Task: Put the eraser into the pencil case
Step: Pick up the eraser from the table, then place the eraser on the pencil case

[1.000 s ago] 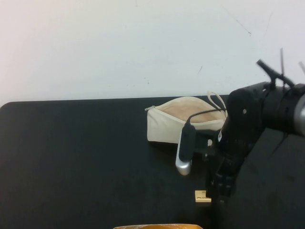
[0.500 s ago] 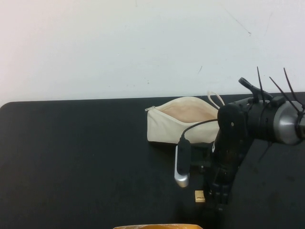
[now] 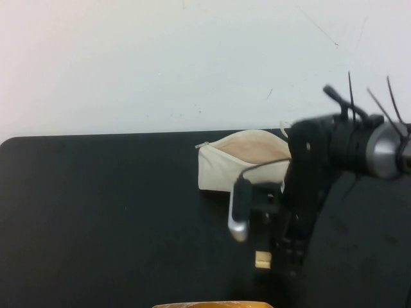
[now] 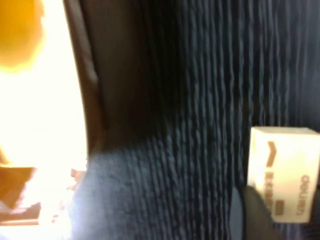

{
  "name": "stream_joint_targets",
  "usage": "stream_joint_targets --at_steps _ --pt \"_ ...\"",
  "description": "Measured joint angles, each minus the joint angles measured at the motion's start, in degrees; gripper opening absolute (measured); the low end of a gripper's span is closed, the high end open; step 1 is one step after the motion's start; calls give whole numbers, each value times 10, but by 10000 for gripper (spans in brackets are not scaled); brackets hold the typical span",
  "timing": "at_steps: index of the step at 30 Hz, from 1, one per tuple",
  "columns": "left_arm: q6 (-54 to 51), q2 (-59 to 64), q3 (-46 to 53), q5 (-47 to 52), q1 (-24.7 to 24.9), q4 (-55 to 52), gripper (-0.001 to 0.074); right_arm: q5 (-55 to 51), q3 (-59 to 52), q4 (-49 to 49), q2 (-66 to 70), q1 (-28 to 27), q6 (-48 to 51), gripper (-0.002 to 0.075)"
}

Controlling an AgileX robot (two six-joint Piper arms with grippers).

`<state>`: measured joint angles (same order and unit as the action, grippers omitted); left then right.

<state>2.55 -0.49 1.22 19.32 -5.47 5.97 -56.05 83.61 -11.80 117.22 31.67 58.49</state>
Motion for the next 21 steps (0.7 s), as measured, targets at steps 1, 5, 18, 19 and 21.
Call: stream_joint_targets --at_steps 1,5,18,19,21 --pt "0 0 0 0 0 0 -2 -20 15 -8 0 0 0 196" --pt "0 0 0 0 0 0 -2 -87 93 -24 0 0 -12 195" --pt "0 0 0 0 0 0 -2 79 255 129 0 -5 -167 195" --pt "0 0 0 0 0 0 -2 93 255 137 1 -7 -182 195" --pt "0 0 0 0 0 0 -2 118 256 146 7 -16 -209 195"
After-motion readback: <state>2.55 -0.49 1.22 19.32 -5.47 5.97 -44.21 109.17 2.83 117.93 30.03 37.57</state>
